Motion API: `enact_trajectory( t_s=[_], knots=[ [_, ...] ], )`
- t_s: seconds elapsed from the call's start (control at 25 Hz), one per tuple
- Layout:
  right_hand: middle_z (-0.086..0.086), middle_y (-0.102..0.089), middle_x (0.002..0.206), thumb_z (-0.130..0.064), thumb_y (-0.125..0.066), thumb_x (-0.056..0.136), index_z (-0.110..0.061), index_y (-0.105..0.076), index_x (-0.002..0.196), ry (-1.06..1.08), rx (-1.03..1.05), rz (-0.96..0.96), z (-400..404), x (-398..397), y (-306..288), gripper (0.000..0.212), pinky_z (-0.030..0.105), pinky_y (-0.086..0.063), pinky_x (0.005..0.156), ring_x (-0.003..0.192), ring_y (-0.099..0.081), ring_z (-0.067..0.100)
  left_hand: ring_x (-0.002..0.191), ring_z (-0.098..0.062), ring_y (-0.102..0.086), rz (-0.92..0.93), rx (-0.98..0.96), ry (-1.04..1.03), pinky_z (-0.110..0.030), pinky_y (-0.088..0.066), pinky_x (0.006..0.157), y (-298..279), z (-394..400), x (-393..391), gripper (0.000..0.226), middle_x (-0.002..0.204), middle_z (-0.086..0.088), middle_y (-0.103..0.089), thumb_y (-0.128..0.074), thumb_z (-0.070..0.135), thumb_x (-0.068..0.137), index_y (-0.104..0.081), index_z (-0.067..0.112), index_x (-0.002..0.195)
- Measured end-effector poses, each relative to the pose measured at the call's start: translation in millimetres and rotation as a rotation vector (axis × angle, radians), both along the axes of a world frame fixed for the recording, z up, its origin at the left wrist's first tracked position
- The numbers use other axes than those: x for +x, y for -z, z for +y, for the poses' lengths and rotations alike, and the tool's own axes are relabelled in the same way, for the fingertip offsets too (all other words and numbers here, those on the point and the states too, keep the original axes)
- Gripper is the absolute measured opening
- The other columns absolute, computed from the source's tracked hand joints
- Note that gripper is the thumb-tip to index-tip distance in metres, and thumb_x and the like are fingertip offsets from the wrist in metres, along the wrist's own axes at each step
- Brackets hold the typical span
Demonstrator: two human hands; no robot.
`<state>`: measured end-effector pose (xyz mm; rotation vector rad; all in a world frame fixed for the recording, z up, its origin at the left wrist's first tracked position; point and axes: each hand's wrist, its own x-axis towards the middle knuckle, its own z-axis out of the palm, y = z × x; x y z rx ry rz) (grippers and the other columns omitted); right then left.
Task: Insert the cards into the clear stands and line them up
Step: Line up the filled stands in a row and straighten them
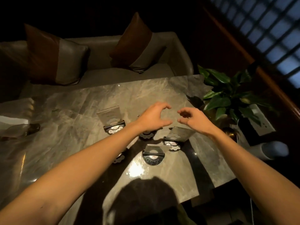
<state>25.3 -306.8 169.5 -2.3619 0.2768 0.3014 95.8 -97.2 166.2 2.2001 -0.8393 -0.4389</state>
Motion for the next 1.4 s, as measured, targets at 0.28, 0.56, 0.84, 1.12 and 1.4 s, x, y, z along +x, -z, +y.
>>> enact_trajectory(
  t_s=[0.28,0.56,0.84,1.12,1.4],
  knots=[
    [-0.004,-0.071,0.098,-0.018,-0.068,0.088,-0.022,-0.071,0.106,-0.132,-0.118,0.189,-46.6,-36.2,39.8,0.018,0.041,-0.055,0.087,0.093,-0.068,0.017,0.109,-0.015,-0.064,0.102,0.216,0.093,-0.025,-0.048,0.09,22.4,-51.0,-15.1,0.048,0.123,-0.001,-0.068,-0.081,0.025,0.08,-0.065,0.018,0.125],
    [-0.013,-0.061,0.078,-0.017,-0.059,0.097,-0.023,-0.067,0.101,-0.143,0.074,0.072,-60.9,-43.9,58.4,0.011,0.024,-0.041,0.065,0.074,-0.058,0.004,0.091,-0.013,-0.064,0.118,0.273,-0.034,-0.023,-0.042,0.077,48.4,-71.8,-31.4,0.018,0.102,0.001,-0.075,-0.066,0.014,0.092,-0.074,0.02,0.106],
    [-0.001,-0.07,0.091,-0.02,-0.056,0.099,-0.018,-0.067,0.107,-0.164,0.017,0.013,-67.2,-26.6,41.5,0.013,0.031,-0.052,0.07,0.082,-0.063,0.013,0.066,0.001,-0.061,0.133,0.142,-0.173,-0.012,-0.04,0.061,40.8,-69.8,-29.3,0.013,0.075,0.016,-0.067,-0.069,0.02,0.092,-0.076,0.02,0.102],
    [-0.004,-0.069,0.089,-0.021,-0.057,0.099,-0.021,-0.063,0.101,-0.159,-0.054,-0.139,-83.4,29.3,-39.2,0.006,0.038,-0.057,0.068,0.079,-0.066,0.011,0.081,-0.008,-0.069,0.055,-0.125,-0.222,-0.026,-0.056,0.073,-18.5,-84.8,32.3,0.011,0.089,0.009,-0.074,-0.073,0.022,0.088,-0.076,0.023,0.098],
    [-0.007,-0.072,0.101,-0.024,-0.06,0.099,-0.024,-0.066,0.107,-0.214,-0.039,-0.257,-121.8,133.6,-113.1,0.01,0.043,-0.062,0.075,0.093,-0.069,0.012,0.084,-0.007,-0.073,0.048,-0.402,-0.47,-0.029,-0.06,0.079,-72.8,-113.0,118.4,0.012,0.089,0.008,-0.078,-0.08,0.026,0.083,-0.079,0.021,0.094]
  ],
)
